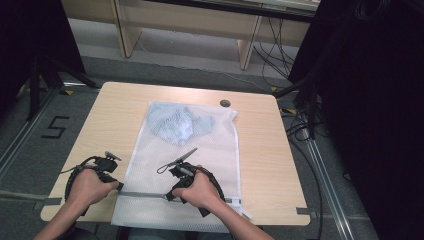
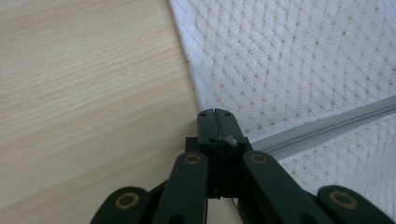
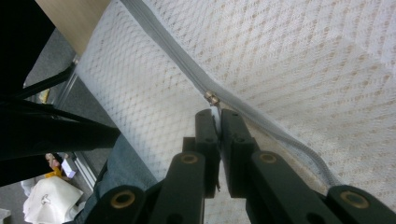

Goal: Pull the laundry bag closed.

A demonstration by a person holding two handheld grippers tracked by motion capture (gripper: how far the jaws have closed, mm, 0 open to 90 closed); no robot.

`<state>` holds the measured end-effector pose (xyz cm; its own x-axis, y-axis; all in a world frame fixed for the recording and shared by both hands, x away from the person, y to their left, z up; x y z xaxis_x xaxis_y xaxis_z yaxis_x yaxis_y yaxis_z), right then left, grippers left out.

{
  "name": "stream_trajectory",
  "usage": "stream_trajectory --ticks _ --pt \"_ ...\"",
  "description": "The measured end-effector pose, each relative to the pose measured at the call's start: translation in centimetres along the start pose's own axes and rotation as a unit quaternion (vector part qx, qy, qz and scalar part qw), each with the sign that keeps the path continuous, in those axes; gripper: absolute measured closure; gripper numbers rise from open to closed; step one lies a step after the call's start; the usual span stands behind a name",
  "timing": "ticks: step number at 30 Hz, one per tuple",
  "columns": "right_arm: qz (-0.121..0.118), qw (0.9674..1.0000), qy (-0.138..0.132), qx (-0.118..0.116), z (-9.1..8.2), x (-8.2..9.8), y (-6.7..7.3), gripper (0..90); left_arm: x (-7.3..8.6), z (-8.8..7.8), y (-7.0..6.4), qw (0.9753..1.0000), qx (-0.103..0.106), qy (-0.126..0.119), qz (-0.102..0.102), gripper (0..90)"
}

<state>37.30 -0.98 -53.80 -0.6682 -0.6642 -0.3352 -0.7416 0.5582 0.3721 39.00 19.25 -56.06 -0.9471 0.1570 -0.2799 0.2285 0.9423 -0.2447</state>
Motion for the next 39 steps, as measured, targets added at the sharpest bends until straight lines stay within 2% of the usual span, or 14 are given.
stream_trajectory --ticks 1,2,9,10,11,12,13,16,18,25,29,36,39 --pt "0.014 0.9999 0.006 -0.001 -0.10 0.11 0.16 87.0 0.00 0.00 0.00 1.0000 0.000 0.000 0.000 89.8" --pt "0.017 0.9998 0.009 0.001 -0.17 0.15 0.19 87.0 0.00 -0.01 0.01 1.0000 0.000 0.000 0.000 89.8" --pt "0.010 0.9999 0.005 -0.004 -0.21 0.18 0.17 87.0 0.00 -0.01 0.04 1.0000 0.000 0.000 0.001 89.8" --pt "0.017 0.9999 0.001 -0.002 -0.18 0.27 0.12 87.0 0.00 -0.01 0.02 1.0000 0.000 0.000 0.000 89.8" --pt "0.015 0.9999 0.005 0.004 -0.23 0.35 -0.02 87.0 0.00 -0.01 0.02 1.0000 0.000 0.000 0.000 89.8" --pt "0.009 1.0000 0.000 0.001 -0.22 0.32 -0.05 87.0 0.00 -0.01 0.01 1.0000 0.000 0.000 0.000 89.8" --pt "0.012 0.9999 0.002 -0.006 -0.31 0.34 0.13 87.0 0.00 -0.01 0.01 1.0000 0.000 0.000 0.000 89.8" --pt "0.021 0.9997 0.009 0.000 -0.47 0.54 0.03 87.0 0.00 0.00 0.00 1.0000 0.000 0.000 -0.001 89.9" --pt "0.013 0.9999 0.007 0.001 -0.51 0.54 -0.12 86.9 0.00 0.00 -0.01 1.0000 -0.001 0.000 -0.001 89.8" --pt "0.018 0.9998 0.005 0.004 -0.70 0.77 -0.34 87.0 0.00 0.00 -0.01 1.0000 0.000 0.000 -0.001 89.8" --pt "0.013 0.9999 0.003 0.005 -0.71 0.82 -0.46 87.0 0.00 0.00 -0.01 1.0000 0.000 0.000 0.000 89.8" --pt "0.018 0.9998 0.010 0.003 -0.91 0.95 -0.32 87.0 -0.02 0.00 0.04 1.0000 0.000 0.000 0.004 89.8" --pt "0.024 0.9997 0.009 0.004 -0.88 0.93 -0.19 87.0 0.01 0.00 -0.03 1.0000 -0.001 0.000 -0.001 89.8"
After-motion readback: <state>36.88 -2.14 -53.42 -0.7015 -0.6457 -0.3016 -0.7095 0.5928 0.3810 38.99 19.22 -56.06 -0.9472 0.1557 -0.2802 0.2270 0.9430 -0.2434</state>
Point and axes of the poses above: each handheld gripper's, and its own axes: z roughly forward along the jaws, x roughly out of its underside, y roughly to its left, the point moved 8 cm from there along z, roughly forward along the jaws, and after that the axes turned 9 degrees about -z, right-handed, at the moved point
